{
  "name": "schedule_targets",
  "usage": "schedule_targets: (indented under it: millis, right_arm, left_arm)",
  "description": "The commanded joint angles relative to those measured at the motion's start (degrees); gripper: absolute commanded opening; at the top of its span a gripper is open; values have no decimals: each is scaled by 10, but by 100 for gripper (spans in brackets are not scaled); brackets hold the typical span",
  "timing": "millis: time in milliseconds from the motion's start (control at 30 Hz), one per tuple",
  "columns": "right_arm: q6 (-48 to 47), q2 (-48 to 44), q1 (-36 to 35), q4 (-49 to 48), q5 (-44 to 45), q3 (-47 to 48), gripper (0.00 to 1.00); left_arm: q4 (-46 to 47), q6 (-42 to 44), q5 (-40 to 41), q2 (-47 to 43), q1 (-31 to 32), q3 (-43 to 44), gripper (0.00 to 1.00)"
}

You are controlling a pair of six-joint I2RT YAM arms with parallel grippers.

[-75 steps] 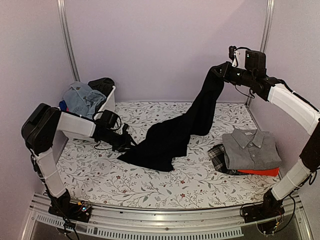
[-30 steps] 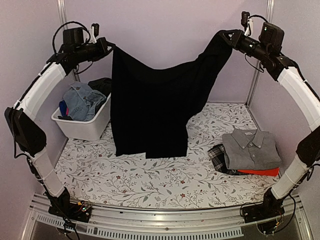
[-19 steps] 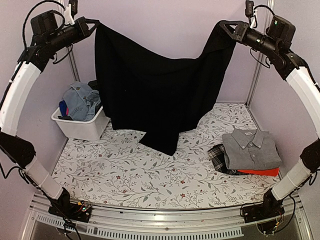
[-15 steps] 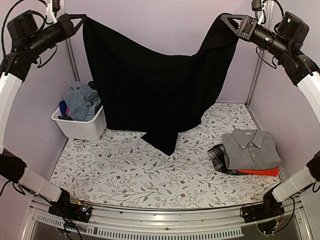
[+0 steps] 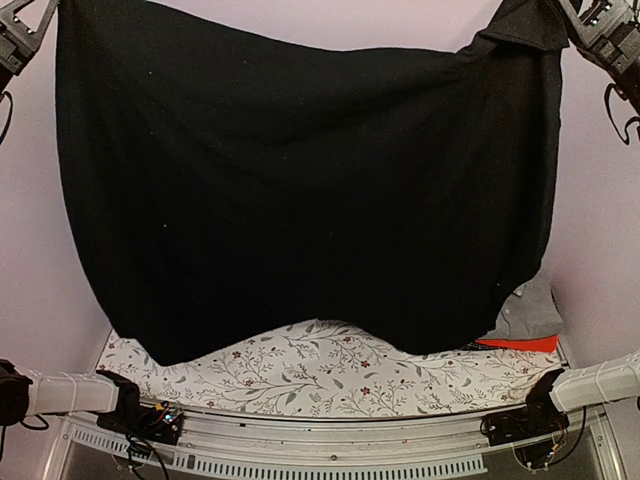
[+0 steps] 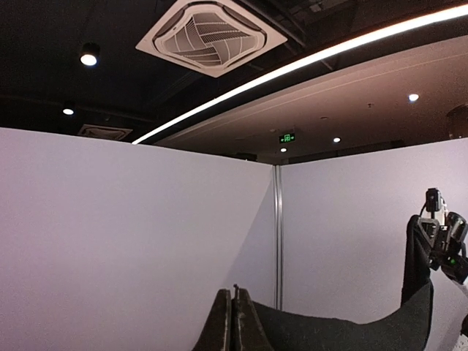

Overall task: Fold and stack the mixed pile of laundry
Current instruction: Flatten out the crumpled T-shirt at the center of the board.

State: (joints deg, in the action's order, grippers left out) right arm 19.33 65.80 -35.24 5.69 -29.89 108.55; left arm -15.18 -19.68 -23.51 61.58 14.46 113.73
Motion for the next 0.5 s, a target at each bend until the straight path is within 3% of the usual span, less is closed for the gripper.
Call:
schedule_targets:
  millis: [0, 100, 167, 333, 467]
  right_arm:
    - [-37, 37, -2, 26, 136, 26, 0]
    - [-75, 64, 20, 42, 222, 11, 0]
    - [-76, 86, 70, 44, 237, -14, 0]
    - [-15, 153, 206, -26, 143, -108, 0]
    - [-15, 287, 251, -52, 87, -67, 0]
  left_arm:
    - [-18, 11, 34, 61, 1, -24, 0]
    - [5, 20, 62, 86, 0, -80, 0]
    - [30, 26, 64, 110, 0, -118, 0]
    - [121, 39, 89, 203, 0, -213, 0]
    - [169, 68, 131, 326, 2, -199, 0]
